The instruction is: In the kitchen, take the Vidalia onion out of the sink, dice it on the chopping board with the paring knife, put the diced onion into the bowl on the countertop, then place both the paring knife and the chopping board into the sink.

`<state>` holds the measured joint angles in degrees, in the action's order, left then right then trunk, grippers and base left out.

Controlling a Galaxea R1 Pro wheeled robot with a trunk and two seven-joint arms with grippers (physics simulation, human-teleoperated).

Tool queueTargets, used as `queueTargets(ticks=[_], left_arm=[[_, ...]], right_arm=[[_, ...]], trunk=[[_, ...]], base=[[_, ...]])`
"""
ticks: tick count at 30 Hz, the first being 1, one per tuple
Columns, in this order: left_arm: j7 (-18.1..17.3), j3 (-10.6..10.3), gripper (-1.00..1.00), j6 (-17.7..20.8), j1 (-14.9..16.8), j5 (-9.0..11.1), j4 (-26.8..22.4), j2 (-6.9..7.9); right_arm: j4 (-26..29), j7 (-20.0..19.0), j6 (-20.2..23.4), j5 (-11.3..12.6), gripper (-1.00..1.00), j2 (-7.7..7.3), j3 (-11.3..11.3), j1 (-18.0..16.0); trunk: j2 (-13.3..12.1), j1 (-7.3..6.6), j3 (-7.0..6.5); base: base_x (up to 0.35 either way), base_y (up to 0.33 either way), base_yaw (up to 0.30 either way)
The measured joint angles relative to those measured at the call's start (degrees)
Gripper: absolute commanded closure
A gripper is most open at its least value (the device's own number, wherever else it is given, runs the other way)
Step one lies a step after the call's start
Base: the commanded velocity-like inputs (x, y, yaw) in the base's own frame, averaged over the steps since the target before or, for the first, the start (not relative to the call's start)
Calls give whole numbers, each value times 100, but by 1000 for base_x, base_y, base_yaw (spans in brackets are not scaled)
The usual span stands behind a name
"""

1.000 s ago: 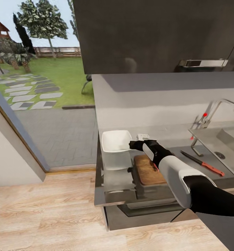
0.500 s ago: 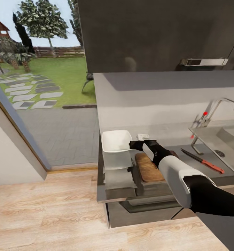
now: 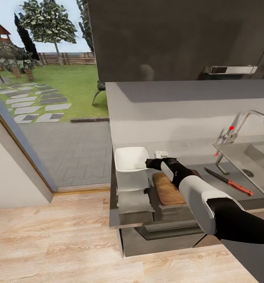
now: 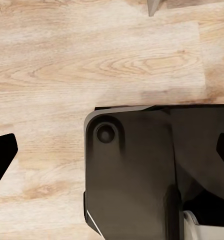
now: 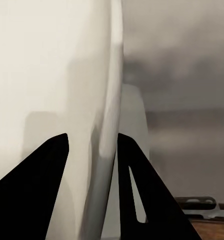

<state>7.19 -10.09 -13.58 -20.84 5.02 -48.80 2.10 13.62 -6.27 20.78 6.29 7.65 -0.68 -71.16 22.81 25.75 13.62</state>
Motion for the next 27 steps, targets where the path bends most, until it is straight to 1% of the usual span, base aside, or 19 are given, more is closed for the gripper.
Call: queueTargets(ticks=[27], left_arm=[[1, 0, -100, 0, 0, 0, 0, 0]], right_arm=[[0, 4, 0, 0, 100, 0, -1, 0]], trunk=[[0, 0, 0]], base=[[0, 0, 0]])
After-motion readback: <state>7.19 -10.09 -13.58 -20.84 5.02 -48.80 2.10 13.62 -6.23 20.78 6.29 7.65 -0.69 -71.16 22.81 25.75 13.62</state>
